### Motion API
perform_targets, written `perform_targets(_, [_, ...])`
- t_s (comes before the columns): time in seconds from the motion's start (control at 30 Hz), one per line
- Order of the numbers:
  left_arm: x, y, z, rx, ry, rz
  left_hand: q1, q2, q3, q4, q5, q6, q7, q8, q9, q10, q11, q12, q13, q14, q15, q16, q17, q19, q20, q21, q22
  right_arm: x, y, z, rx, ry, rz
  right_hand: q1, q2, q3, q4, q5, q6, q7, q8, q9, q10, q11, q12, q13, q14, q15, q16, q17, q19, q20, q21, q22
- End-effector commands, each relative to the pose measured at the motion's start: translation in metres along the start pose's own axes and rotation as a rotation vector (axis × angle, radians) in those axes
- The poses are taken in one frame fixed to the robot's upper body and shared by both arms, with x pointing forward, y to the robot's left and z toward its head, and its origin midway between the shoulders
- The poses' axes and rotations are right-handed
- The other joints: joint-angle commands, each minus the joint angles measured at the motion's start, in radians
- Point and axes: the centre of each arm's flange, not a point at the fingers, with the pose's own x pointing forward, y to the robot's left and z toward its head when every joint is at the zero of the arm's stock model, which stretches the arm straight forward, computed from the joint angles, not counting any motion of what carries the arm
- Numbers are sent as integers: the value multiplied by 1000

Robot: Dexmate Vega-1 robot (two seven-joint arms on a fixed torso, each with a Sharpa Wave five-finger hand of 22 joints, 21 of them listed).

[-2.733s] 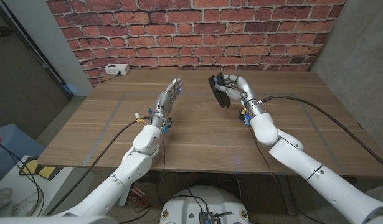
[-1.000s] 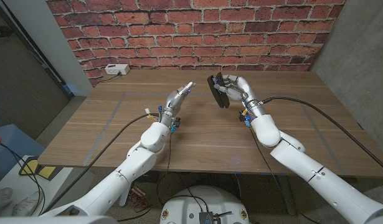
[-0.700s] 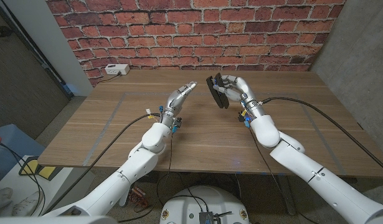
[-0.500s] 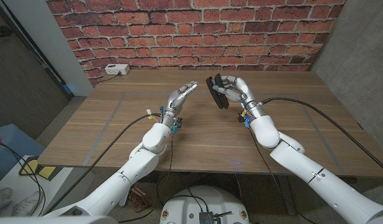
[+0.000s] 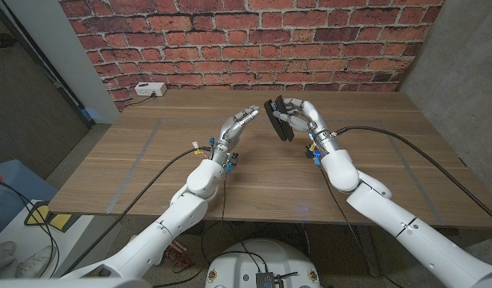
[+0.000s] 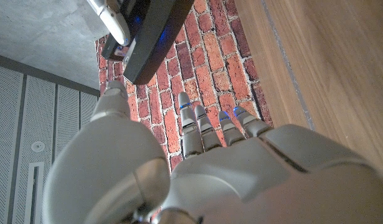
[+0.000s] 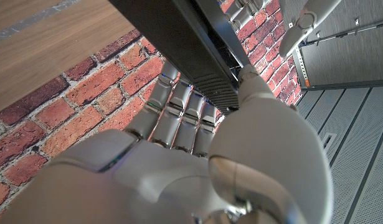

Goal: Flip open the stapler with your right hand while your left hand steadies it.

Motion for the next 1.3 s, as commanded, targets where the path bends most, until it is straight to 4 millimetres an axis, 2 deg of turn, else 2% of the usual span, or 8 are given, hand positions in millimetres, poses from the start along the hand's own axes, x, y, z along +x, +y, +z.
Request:
perform_targets(0.03, [4,-9,-2,-15,5,-47,11,-6,2,7,-5,-6,4,-2,4,-2,-3,4,3,-1,-75,2,1,-2,6,1,2,-3,4,1,3,-7,4,0,9,19,11,5,35,-24,-5,3,60,-62,6,4,10,-114,-1,6,-6,-54,14,1])
perform_targets(0.4, [4,-12,-2,-8,19,-70,37,7,7,9,-3,-25,-4,-10,8,-8,-2,3,5,-3,-72,2,1,-2,11,1,2,-3,5,3,4,-26,17,-7,7,19,14,4,41,-24,-9,4,62,-59,9,3,16,-114,-4,12,-9,-54,28,-5])
perform_targets(0.8, [3,-17,-3,-33,10,-88,49,13,7,14,-3,-12,-8,-6,11,-3,-6,7,8,-8,-79,1,0,-4,-1,1,3,0,9,4,0,-36,16,-6,7,24,12,4,43,-27,-12,7,63,-59,10,1,16,-115,-9,16,-13,-56,38,-10])
perform_targets(1.3, [-2,-18,-4,-52,11,-73,28,4,-14,33,-7,25,-7,6,17,7,-12,15,13,-4,-80,4,1,-4,-11,1,3,-1,10,4,-9,-36,11,-1,11,32,9,5,61,-32,-12,10,70,-63,16,0,23,-115,-11,26,-19,-60,54,-18])
